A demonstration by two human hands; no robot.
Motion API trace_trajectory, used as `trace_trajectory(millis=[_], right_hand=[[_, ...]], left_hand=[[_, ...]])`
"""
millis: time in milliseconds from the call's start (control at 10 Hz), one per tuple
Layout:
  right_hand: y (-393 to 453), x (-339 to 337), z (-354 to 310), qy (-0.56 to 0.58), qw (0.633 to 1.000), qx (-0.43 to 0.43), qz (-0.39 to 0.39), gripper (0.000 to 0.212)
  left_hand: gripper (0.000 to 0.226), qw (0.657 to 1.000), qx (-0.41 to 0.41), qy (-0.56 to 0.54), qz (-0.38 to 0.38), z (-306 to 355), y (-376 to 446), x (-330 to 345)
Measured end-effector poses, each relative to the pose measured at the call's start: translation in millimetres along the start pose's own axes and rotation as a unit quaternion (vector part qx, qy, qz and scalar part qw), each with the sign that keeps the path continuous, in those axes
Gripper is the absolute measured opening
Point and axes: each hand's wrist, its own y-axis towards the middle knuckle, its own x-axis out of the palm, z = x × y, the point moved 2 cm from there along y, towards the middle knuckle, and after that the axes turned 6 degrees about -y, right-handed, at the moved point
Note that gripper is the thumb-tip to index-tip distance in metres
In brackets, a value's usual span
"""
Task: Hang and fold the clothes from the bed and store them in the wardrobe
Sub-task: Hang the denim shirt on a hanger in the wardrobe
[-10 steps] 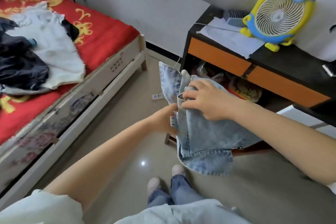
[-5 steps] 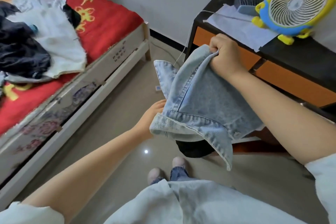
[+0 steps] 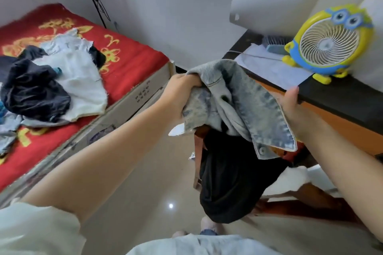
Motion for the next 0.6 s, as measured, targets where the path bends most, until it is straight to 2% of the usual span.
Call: trace_trajectory(millis=[100,200,300,400,500,600], right_hand=[[-13,-13,-34,-0.044,0.994,-0.095,-0.023,0.068],[19,-28,-46,0.0,0.992,-0.099,0.079,0.016],[48,-50,-69,-0.06,0.973,-0.093,0.203,0.018],[71,-69,-108,-0.198,0.932,-0.129,0.276,0.011],[85,-66,-166,-0.245,0.896,-0.205,0.308,0.016],[85,-42,-220,-0.227,0.877,-0.282,0.318,0.022]], left_hand=[[0.011,1.0,-0.006,-0.011,0.007,19,17,15],[0.01,0.999,0.014,0.036,0.032,39,41,19],[0.017,0.994,0.042,0.065,0.072,55,59,8],[0.014,0.986,0.086,0.084,0.119,74,65,-17],[0.02,0.968,0.145,0.078,0.188,105,62,-53],[0.022,0.94,0.196,0.07,0.269,130,40,-92]])
